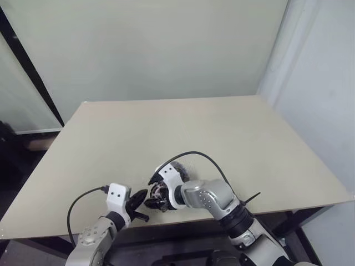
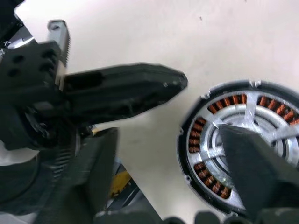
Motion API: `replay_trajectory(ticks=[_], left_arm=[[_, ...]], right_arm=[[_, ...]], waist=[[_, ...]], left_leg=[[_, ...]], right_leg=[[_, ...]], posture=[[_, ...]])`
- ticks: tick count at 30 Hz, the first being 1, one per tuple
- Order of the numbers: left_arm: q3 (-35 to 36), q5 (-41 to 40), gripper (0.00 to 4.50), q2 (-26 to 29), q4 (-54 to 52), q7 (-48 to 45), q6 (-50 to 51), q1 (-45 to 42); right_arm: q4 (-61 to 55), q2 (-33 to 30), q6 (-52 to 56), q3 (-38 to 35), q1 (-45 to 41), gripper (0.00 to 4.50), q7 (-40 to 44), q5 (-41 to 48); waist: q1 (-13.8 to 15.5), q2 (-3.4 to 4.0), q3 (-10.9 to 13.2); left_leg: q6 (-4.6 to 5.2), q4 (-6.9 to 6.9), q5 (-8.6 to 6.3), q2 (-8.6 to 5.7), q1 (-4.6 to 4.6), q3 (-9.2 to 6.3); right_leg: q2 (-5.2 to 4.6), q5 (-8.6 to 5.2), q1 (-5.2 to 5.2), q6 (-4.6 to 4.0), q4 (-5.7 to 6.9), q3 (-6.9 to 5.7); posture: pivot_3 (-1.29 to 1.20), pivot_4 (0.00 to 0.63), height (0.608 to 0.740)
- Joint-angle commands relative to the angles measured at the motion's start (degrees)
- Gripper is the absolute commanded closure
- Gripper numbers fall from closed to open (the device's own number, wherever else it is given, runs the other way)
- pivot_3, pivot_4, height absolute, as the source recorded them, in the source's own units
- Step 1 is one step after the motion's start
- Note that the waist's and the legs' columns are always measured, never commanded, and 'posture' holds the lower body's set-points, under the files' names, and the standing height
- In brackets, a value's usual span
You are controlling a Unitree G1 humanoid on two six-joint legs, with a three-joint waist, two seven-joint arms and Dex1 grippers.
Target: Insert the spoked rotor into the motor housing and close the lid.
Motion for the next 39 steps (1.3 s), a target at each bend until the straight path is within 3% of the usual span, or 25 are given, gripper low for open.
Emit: replay_trajectory(ticks=[1, 6, 9, 17, 23, 30, 35, 39], left_arm=[[2.8, -0.9, 4.50, 1.1, -1.9, -0.4, -0.8, 0.0], [6.2, -1.3, 4.50, 2.8, -0.7, -1.5, -1.1, 2.7], [8.8, -1.3, 4.50, 3.4, -0.1, -1.6, -1.3, 4.9], [10.4, -0.9, 4.50, 3.3, -0.9, -1.7, -1.3, 6.2], [8.5, 0.1, 4.50, 3.9, -2.0, -2.2, -1.2, 4.6], [6.8, 1.0, 4.50, 4.5, -1.9, -2.9, -0.9, 3.3], [5.8, 0.9, 4.50, 4.8, -2.6, -2.9, -0.7, 2.5], [5.5, 0.8, 4.50, 5.1, -3.0, -3.1, -0.5, 2.2]], right_arm=[[-5.6, -1.5, -6.0, 4.4, -4.2, 0.03, 3.9, -3.1], [-11.8, -8.8, -12.1, 8.6, -5.9, 0.03, 11.7, -5.1], [-14.4, -12.6, -18.6, 7.3, -5.5, 0.03, 13.5, -7.2], [-5.0, -15.5, -30.9, -4.9, -7.5, 0.03, 3.0, -15.8], [5.7, -19.6, -35.9, -6.0, -10.1, 0.03, 1.2, -22.7], [9.9, -20.1, -36.3, -4.6, -8.3, 0.03, 6.9, -23.9], [5.1, -17.3, -33.9, -1.4, -2.7, 0.03, 15.4, -20.8], [4.1, -14.9, -34.7, 1.4, -0.1, 0.03, 17.5, -21.5]], waist=[[0.0, 0.02, 0.0], [0.0, 0.03, 0.0], [0.0, 0.03, 0.1], [0.1, -0.02, 0.1], [0.0, -0.20, 0.0], [0.0, -0.20, 0.0], [0.0, -0.20, 0.0], [-0.1, -0.20, 0.0]], left_leg=[[0.00, 0.00, 0.00, 0.00, 0.00, 0.00], [0.00, -0.02, -0.01, 0.01, -0.01, 0.00], [-0.01, -0.02, -0.01, -0.01, -0.02, 0.01], [-0.04, -0.01, -0.01, 0.00, 0.04, 0.10], [-0.01, -0.03, -0.01, -0.10, -0.07, 0.21], [0.03, -0.10, 0.01, -0.09, -0.25, 0.23], [0.04, -0.10, 0.02, -0.04, -0.21, 0.17], [0.03, -0.07, 0.02, -0.02, -0.20, 0.21]], right_leg=[[0.00, 0.00, 0.00, 0.00, 0.00, 0.00], [0.00, -0.01, -0.03, 0.01, -0.02, -0.02], [-0.04, -0.01, -0.04, 0.00, -0.06, -0.02], [-0.18, -0.01, -0.11, -0.02, -0.05, -0.06], [-0.44, -0.01, -0.13, -0.01, -0.05, -0.05], [-0.16, 0.07, -0.38, 0.11, 0.01, 0.03], [-0.09, 0.08, -0.32, 0.11, 0.01, 0.02], [-0.07, 0.09, -0.33, 0.12, 0.06, 0.06]], posture=[[0.00, 0.000, 0.740], [0.00, 0.000, 0.740], [0.00, 0.000, 0.740], [0.00, 0.000, 0.740], [0.00, 0.000, 0.740], [0.00, 0.000, 0.740], [0.00, 0.000, 0.740], [0.00, 0.000, 0.740]])
